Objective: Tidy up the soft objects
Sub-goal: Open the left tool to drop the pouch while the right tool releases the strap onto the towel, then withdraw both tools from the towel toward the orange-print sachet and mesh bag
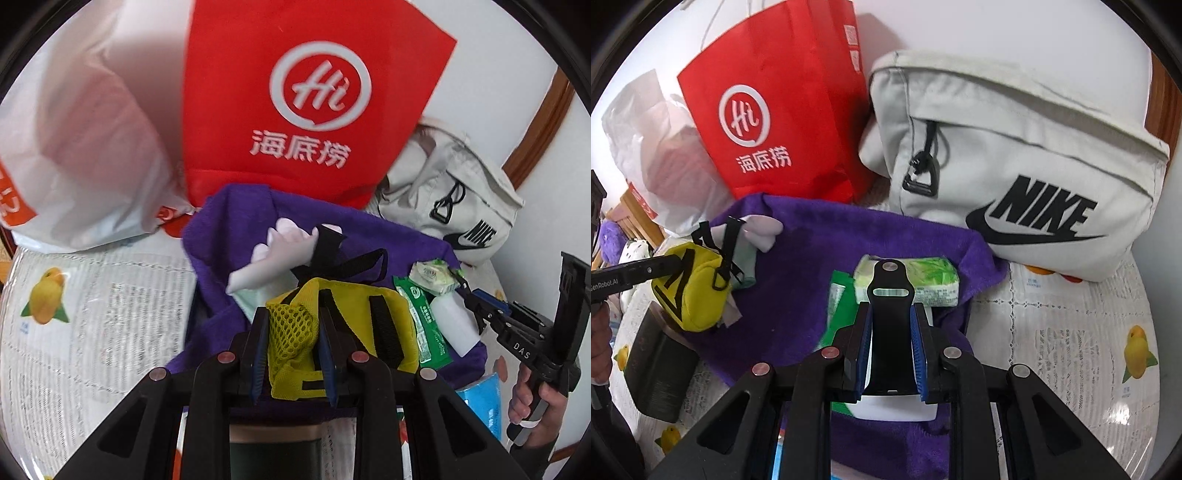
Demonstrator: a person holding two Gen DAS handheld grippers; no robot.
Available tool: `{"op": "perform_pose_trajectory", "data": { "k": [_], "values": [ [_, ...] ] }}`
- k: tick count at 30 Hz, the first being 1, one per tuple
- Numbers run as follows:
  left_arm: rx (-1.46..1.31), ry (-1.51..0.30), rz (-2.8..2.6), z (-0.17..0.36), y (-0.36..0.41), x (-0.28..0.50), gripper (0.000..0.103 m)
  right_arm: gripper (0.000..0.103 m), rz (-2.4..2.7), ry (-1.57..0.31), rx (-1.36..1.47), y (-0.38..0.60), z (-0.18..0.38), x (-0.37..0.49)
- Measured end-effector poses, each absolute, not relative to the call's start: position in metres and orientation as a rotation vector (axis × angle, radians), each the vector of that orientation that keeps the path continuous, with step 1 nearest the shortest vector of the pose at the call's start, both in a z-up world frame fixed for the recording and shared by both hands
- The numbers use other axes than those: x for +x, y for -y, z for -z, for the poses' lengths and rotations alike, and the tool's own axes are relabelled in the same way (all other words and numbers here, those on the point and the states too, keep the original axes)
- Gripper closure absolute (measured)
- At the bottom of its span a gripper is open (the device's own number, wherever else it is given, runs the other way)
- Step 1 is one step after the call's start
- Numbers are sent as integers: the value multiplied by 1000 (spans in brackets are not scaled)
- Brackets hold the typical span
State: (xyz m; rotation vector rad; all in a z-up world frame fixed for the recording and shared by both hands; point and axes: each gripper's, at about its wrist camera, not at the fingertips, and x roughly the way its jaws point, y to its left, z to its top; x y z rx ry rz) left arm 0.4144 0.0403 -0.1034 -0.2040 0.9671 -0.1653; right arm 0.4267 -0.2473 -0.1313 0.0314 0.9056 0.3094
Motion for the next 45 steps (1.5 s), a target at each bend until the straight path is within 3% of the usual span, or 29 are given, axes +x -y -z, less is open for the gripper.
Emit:
{"op": "perform_pose_trajectory", "data": {
  "k": [11, 16, 25, 45],
  "values": [
    [-180, -1045, 129, 125, -27, 430, 77, 81, -328, -939, 14, 245, 141, 431],
    [-157, -1048, 126, 124, -22, 428, 75, 56, -332, -913, 18, 247, 130, 425],
    [-146, -1037, 106, 109, -22, 418, 55, 56, -329, -881, -13, 248, 107, 387],
    [-174, -967, 149, 62, -26, 289, 55, 54, -410, -877, 26, 244, 88, 230]
  ]
}}
